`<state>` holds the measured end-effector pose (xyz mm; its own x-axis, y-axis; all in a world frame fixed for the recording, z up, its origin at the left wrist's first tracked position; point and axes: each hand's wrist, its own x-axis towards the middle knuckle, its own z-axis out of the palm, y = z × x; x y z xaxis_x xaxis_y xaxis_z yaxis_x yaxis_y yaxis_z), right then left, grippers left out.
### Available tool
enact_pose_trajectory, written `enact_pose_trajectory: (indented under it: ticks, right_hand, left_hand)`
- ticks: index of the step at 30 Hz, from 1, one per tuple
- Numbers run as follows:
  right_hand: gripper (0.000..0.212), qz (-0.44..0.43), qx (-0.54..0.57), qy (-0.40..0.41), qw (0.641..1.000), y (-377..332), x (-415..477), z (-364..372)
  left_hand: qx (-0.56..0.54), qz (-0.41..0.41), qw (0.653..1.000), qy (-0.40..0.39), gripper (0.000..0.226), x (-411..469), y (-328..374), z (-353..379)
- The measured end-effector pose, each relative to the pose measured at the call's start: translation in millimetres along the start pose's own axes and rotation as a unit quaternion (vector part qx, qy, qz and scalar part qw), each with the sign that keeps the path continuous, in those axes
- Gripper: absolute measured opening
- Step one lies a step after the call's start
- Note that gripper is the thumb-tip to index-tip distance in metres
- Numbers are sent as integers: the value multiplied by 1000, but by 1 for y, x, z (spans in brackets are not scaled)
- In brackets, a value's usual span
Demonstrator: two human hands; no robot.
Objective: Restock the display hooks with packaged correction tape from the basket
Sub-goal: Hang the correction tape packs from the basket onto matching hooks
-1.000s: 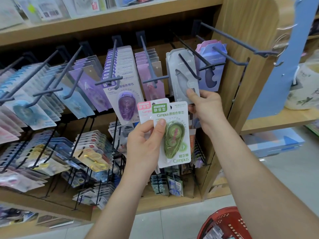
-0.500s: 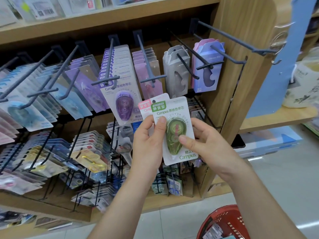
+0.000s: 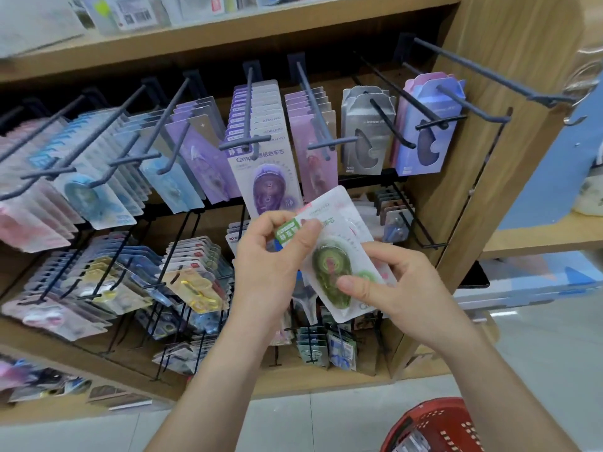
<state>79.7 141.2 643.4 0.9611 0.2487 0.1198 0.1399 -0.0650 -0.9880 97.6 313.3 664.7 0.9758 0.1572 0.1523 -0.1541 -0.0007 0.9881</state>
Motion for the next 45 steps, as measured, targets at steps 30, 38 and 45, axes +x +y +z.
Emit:
enact_pose_trajectory:
  ticks: [30,38,45]
  right_hand:
    - [47,94,209,-168,959,-22,36,136]
    - [45,68,164,-221,959,-35,45,262]
    - [22,30,139,-139,980,-39,55,345]
  left_hand:
    - [-88,-16,993,77,43,-17,25,-140]
    - [-228,-19,966,120,16,-20,19,-265]
    - [-81,-18,992,90,15,-19,27,-351]
